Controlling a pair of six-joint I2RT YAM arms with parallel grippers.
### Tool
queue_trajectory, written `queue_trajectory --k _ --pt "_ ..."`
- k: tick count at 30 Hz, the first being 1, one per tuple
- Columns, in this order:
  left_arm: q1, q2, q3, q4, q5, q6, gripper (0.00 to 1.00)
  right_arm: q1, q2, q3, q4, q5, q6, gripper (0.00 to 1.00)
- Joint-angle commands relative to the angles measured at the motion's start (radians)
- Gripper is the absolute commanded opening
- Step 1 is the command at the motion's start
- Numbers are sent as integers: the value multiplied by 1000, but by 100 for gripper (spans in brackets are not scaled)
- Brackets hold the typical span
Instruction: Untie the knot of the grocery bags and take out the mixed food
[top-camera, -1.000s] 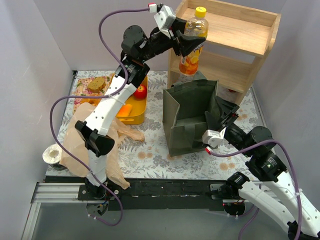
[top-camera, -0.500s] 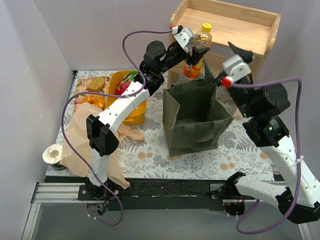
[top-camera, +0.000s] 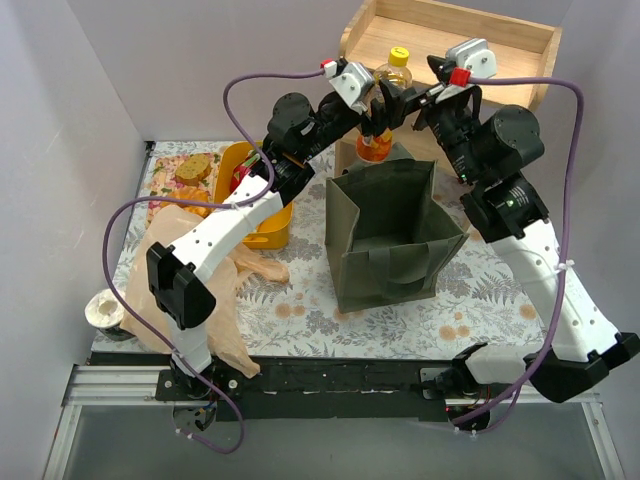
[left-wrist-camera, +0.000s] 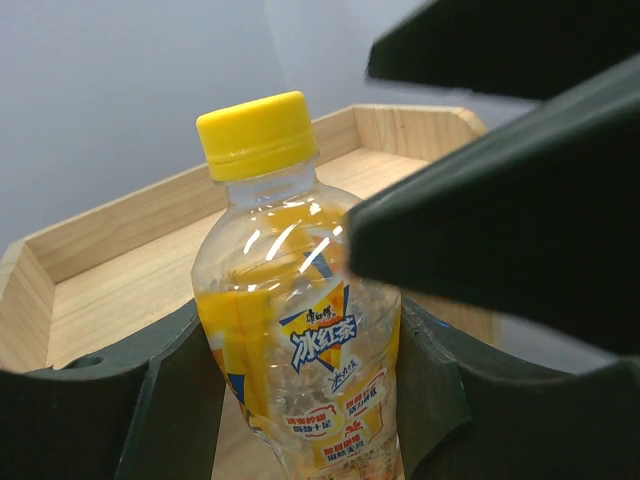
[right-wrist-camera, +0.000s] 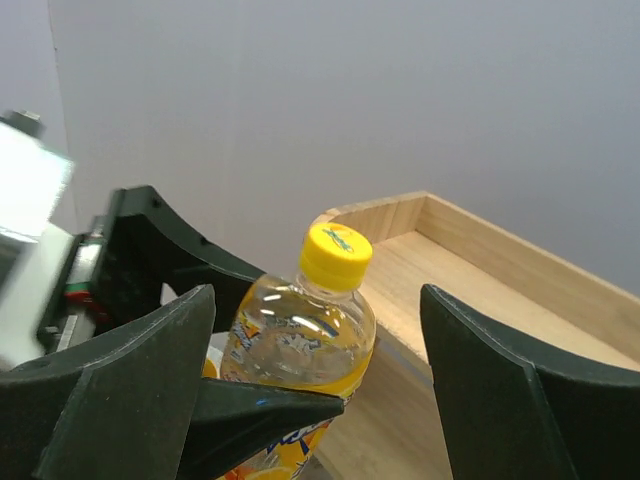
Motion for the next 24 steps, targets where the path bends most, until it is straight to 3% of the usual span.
queue_trajectory --k 1,7,15,21,24 --pt "-19 -124 -1 129 -27 18 0 -69 19 47 46 -36 193 89" --pt "-31 -136 -14 121 -21 32 0 -135 54 60 52 -104 268 89" --pt "-62 -134 -29 118 -1 95 0 -154 77 57 -51 -372 353 87" --pt "-88 -142 -58 136 -23 182 0 -154 68 27 -109 -386 366 86" --pt "-100 -150 -95 188 -101 222 0 -155 64 28 -125 -383 363 86"
